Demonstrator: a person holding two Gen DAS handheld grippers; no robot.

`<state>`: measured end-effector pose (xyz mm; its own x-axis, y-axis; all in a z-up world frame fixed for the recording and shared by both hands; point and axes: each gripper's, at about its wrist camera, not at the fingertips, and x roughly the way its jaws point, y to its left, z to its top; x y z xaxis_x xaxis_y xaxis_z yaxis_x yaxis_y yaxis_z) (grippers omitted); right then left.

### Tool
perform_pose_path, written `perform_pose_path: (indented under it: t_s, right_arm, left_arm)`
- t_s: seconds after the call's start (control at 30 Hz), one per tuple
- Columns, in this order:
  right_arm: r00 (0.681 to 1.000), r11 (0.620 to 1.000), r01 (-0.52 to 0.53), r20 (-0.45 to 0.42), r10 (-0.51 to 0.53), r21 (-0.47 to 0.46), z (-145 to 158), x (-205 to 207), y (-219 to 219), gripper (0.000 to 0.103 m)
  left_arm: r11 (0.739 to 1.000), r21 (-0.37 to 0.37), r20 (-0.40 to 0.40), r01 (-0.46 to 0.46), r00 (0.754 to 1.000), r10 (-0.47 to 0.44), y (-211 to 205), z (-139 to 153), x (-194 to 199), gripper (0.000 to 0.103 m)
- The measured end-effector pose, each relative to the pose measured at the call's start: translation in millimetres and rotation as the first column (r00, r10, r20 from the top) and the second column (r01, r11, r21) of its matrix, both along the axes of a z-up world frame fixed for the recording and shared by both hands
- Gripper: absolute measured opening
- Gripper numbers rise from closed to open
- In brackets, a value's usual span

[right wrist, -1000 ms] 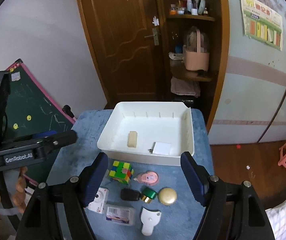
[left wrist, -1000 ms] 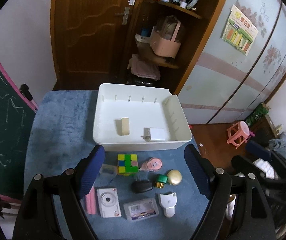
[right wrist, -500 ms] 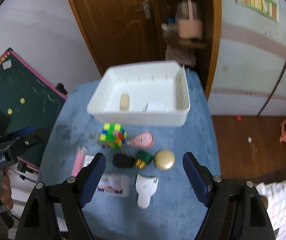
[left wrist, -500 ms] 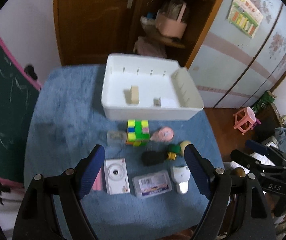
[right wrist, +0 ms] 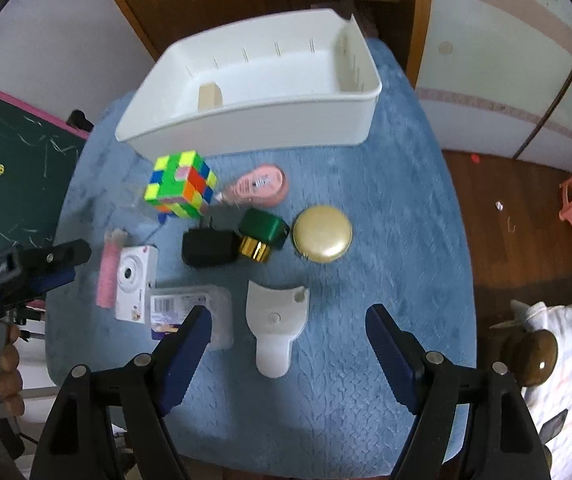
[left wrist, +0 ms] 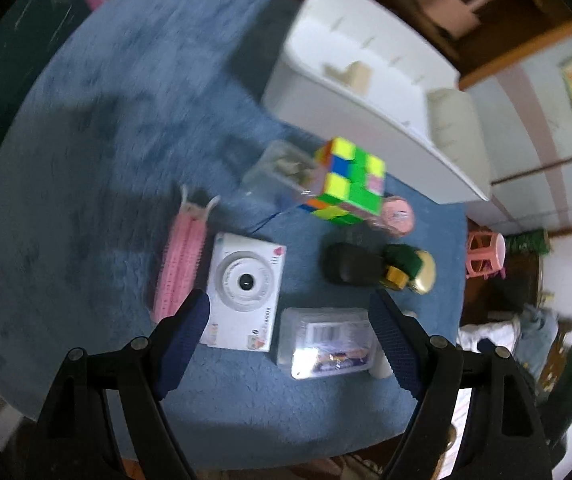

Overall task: Organize rigid objects
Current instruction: 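Lift both tools out of the tray back over the table, then grasp the white toy photo device with the left tool while the right tool grasps the white holder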

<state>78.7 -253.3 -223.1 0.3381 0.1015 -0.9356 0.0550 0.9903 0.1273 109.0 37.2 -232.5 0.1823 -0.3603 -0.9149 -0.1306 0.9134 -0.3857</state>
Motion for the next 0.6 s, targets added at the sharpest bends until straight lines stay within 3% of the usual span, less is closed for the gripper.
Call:
perform_pose_path:
  t_s: [0.17, 0.6]
  right_arm:
    - [1.0, 1.0, 0.005, -0.029, -0.005, -0.001, -11.8, 1.0, 1.3, 0.08]
    - [0.995, 1.0, 0.027, -0.095, -0.028, -0.01, -32.3, 2.9, -1.4, 0.08]
  left_arm:
    - [1.0, 0.013, -0.048, -0.024, 0.999, 0.024, 5.9, -17.7, 2.5, 0.083]
    - [0.999, 0.025, -0.097, 0.021, 0.995, -0.019, -2.3, -37.8, 5.5, 0.083]
